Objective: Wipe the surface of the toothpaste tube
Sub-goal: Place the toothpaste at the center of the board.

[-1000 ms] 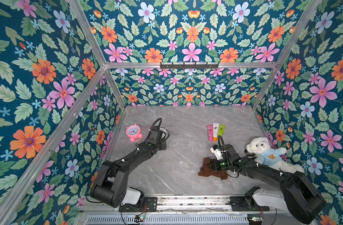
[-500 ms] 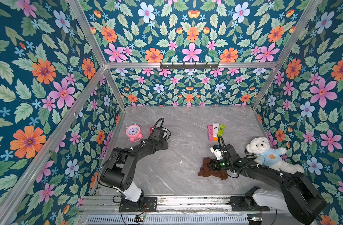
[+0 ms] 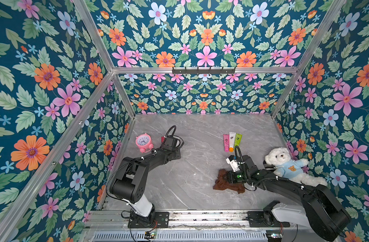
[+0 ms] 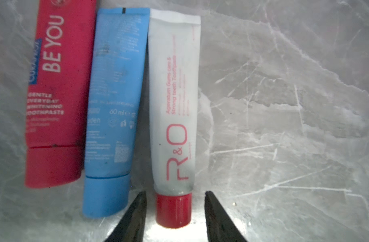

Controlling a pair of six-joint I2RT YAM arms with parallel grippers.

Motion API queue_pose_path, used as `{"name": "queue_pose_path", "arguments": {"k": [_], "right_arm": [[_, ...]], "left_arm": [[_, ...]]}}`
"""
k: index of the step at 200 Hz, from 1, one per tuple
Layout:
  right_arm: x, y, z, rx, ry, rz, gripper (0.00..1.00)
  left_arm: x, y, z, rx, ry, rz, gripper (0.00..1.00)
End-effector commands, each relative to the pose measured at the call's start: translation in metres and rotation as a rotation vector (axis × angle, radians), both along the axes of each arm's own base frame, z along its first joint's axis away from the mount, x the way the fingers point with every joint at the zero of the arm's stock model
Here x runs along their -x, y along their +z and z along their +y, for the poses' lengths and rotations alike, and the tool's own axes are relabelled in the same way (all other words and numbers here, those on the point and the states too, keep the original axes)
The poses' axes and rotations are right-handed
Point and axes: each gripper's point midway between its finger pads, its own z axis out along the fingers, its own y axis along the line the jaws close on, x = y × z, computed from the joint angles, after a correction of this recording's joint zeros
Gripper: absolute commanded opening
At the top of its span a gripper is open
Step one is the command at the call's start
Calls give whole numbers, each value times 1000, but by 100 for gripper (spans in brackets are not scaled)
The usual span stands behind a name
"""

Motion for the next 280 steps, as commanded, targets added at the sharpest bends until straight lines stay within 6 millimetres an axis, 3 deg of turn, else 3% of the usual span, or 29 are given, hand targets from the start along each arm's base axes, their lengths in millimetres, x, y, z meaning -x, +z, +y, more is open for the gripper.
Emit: {"name": "queue_pose_path", "arguments": {"k": [1,21,58,79,110,144,186,221,251,280], "right_arm": [[-1,2,1,-6,5,-8,0],[0,1,1,-4,5,-4,0],[0,1,1,-2,5,-4,0],[-1,2,1,-2,3,-3,0],[-1,1,1,3,2,2,0],[-1,1,0,8,-2,3,0],[-1,-1,0,12,-2,10,0],[-1,-1,1,11,0,12,0],[4,3,0,5,2,28,0],[17,5,-9,9,-22,55,0]], "left_arm": [[3,8,3,-3,15,-1,60],[6,16,2,8,9,-3,67],[4,45,-12,94,-29,-56,66],[-3,51,-25,139,-62,-65,67],[-18,42,-43,168,-100,-46,67],[-31,18,-49,146,-105,-2,68],[-37,-4,-42,78,-90,33,68],[-39,-9,-39,53,-90,31,69],[-42,16,-67,138,-140,-34,70],[-41,54,-123,181,-232,-128,71]]}}
